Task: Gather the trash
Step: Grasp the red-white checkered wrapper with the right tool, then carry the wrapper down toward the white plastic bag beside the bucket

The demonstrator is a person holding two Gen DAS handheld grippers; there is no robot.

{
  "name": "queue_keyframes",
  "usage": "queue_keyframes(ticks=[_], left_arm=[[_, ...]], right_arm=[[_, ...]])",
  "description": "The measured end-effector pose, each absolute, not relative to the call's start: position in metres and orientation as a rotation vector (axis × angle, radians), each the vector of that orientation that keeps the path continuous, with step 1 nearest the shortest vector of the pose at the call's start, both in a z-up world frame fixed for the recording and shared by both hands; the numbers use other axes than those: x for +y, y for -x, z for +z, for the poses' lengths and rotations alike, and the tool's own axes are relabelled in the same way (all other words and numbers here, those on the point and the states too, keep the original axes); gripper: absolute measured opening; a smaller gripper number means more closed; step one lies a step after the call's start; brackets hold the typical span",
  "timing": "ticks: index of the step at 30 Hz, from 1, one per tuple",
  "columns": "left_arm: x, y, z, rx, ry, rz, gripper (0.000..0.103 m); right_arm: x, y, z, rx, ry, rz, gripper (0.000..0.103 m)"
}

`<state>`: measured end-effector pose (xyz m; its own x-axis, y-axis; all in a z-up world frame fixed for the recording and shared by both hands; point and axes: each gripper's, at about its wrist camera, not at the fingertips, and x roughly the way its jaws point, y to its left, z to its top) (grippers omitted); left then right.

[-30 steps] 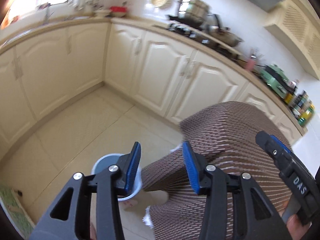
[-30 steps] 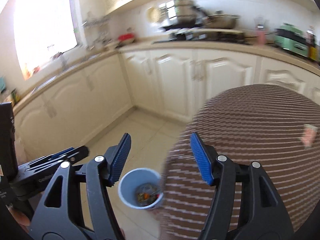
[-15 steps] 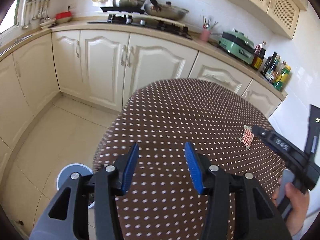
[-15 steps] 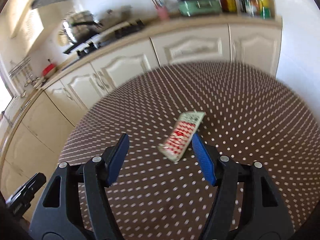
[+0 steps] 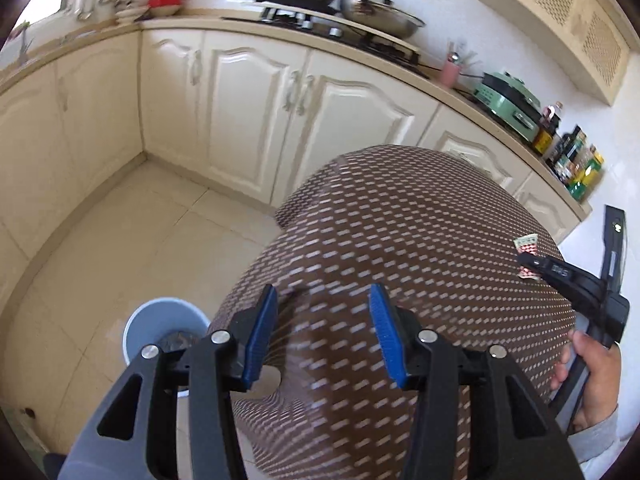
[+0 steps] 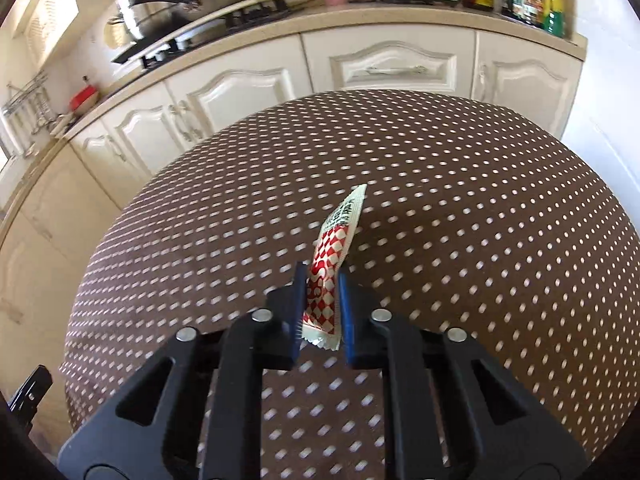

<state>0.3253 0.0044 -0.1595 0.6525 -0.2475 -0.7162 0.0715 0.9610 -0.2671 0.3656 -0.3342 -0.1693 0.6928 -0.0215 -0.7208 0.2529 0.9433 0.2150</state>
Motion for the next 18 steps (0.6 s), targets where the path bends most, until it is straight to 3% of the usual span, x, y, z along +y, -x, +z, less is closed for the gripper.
queue_keyframes(ticks=[1,13,18], left_arm=[[0.014,-0.322,-0.162,0.848,0.234,-0.169,0.048],[0.11,-0.262,-0.197,0.925,0.456,-0.08,0.048],[0.138,-0.232,-0.219,0.949,0.441,0.036,0.055]], right_arm=[[-0.322,-0.358,-0.166,0.782,-0.289,-0.122,0.008],[-0.166,-0.274,-0.143,0.679,-0.203,0.244,0.008],[-0.102,-0.245,-0.156,0.683,-0.114,0.36,0.008]])
